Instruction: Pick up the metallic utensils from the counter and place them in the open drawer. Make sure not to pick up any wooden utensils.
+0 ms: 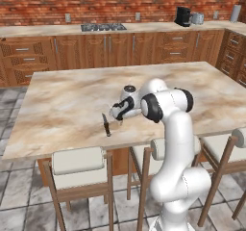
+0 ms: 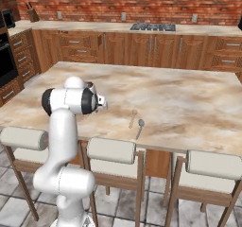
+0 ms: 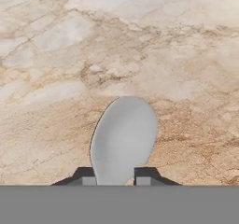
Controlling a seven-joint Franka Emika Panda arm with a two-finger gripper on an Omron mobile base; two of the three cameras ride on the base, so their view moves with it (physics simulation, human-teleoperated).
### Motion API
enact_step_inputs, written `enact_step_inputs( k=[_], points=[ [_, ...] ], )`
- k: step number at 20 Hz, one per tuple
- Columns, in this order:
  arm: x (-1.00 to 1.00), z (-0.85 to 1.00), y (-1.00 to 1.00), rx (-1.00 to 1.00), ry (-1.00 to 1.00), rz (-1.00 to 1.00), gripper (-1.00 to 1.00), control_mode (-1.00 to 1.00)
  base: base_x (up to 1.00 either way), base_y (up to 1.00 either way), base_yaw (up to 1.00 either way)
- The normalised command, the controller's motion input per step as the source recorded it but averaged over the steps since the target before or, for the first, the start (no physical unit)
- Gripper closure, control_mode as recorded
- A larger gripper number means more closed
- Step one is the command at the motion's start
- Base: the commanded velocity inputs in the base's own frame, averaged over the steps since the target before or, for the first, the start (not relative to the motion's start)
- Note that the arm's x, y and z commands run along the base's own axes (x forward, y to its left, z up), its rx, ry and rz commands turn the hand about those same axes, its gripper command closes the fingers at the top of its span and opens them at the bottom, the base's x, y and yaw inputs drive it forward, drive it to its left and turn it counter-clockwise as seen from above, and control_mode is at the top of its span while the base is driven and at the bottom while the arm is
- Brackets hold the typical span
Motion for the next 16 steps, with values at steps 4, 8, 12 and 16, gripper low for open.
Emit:
enact_step_inputs(
  k=[4,8,12,16],
  points=[
    [-0.93,-0.91,0.00,-0.02,0.14,-0.07,1.00,-1.00,0.00,0.00,0.00],
    [-0.65,0.17,-0.15,0.14,0.10,-0.06,1.00,-1.00,0.00,0.00,0.00],
    [-0.31,0.86,-0.06,0.08,0.20,-0.06,1.00,-1.00,0.00,0.00,0.00],
    [-0.07,1.00,0.00,0.00,0.14,-0.06,1.00,-1.00,0.00,0.00,0.00]
  ],
)
